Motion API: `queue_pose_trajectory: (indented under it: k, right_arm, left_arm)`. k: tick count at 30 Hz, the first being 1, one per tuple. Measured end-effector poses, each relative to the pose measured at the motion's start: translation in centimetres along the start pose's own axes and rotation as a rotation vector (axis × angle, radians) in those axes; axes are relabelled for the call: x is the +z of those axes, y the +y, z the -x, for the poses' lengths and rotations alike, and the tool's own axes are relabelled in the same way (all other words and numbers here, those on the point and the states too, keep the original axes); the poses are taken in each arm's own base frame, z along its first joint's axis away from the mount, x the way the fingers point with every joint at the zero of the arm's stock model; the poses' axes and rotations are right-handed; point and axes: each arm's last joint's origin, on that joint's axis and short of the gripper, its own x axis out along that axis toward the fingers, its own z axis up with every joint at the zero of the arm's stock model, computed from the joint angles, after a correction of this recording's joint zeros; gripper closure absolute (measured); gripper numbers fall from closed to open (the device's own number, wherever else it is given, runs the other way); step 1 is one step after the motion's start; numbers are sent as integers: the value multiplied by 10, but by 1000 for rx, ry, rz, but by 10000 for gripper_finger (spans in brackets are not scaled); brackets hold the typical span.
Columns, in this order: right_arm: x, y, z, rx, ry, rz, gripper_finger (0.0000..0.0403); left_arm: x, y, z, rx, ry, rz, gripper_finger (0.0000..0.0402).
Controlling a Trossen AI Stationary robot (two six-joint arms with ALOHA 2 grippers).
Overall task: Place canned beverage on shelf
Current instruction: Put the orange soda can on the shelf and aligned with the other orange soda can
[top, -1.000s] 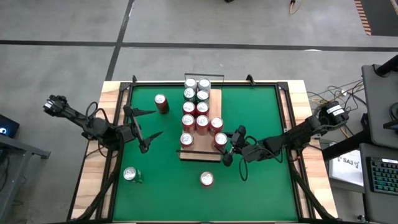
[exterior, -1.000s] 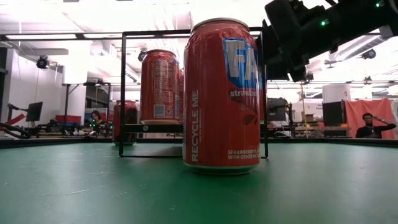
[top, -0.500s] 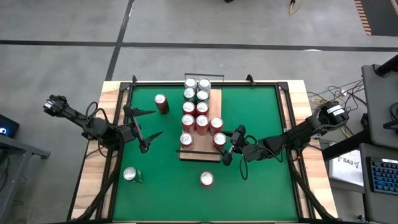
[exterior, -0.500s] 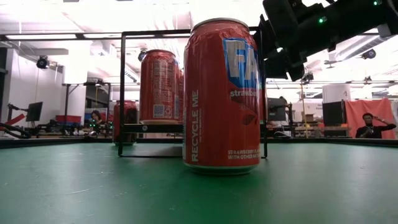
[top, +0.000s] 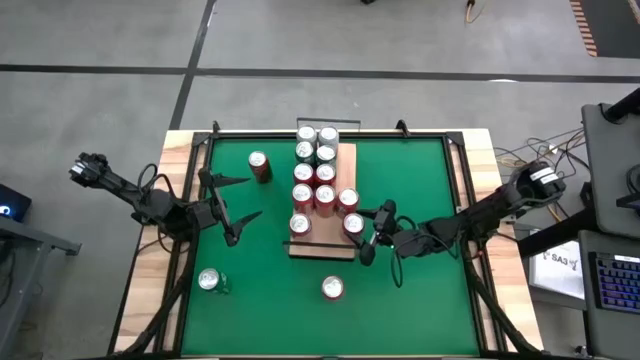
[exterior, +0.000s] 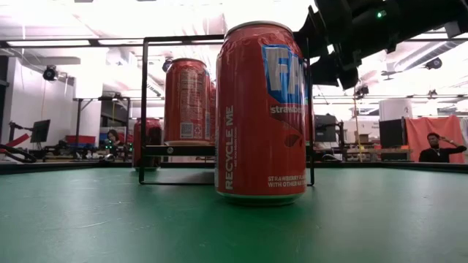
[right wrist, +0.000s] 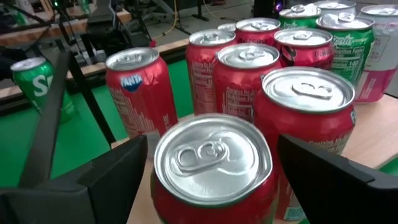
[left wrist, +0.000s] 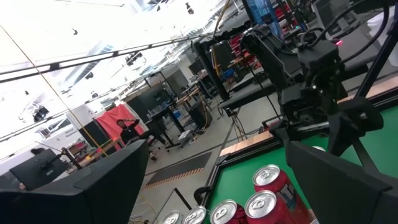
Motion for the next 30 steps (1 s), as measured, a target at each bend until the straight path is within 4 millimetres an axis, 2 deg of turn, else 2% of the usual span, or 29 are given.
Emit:
queue_pose_trajectory:
  k: [7,13,16,20,26,30]
  right_arm:
    - [8,-2,5,6,-20,-19,55]
    - [29,-6,18,26,-73,-76,57]
    - [39,-10,26,45,-75,-125,74]
    - [58,-11,35,26,7,-160,132]
    - [88,-9,46,-105,206,-194,247]
    - [95,-8,48,-239,369,-189,324]
  left_arm:
    - [0,0,0,-1,1,-1,31]
    - [0,0,0,-1,1,-5,31]
    - [0,0,0,-1,1,-6,31]
    - [0,0,0,-1,1,-8,31]
    - [0,0,0,-1,2,-10,31]
    - [0,-1,0,-2,3,-11,31]
